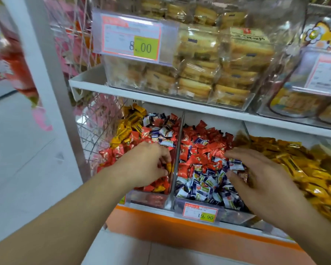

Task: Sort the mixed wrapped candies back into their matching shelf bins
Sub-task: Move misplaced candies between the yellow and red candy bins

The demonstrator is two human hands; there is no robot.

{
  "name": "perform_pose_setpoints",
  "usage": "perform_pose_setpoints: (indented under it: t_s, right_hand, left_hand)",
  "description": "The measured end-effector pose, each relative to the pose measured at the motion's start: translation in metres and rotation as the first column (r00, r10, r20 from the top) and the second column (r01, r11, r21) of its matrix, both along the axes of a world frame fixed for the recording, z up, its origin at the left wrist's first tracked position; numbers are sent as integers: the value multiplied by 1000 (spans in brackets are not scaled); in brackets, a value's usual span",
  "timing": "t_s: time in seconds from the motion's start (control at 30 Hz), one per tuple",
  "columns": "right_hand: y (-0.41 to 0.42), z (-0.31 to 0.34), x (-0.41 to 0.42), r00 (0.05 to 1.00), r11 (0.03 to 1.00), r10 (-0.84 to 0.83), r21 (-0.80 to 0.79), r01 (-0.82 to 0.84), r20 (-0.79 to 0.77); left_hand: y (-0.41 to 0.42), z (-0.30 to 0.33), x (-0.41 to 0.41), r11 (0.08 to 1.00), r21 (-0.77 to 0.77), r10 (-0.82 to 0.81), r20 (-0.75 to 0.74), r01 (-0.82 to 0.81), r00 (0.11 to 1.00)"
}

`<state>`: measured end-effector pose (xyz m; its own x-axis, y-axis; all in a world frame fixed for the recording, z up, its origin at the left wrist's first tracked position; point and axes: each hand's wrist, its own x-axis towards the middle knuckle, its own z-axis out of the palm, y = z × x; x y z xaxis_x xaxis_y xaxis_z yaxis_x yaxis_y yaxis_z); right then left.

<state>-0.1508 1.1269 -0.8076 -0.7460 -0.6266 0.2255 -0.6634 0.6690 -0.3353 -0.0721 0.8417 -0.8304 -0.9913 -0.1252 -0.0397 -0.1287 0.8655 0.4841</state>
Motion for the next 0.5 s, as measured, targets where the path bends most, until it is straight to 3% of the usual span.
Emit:
perform_pose_setpoints:
  t_s: [0.3, 0.5]
  right_hand:
    - [-3, -1, 2, 1000, 999, -4, 32, 3, 24]
    - [-1, -1, 4, 1000, 1000, -8, 20, 7, 21]
  left_hand:
    - [-2, -8, -3, 1000, 11, 9, -40, -9, 999]
    - [5, -7, -4, 996, -86, 12, -117, -22, 993]
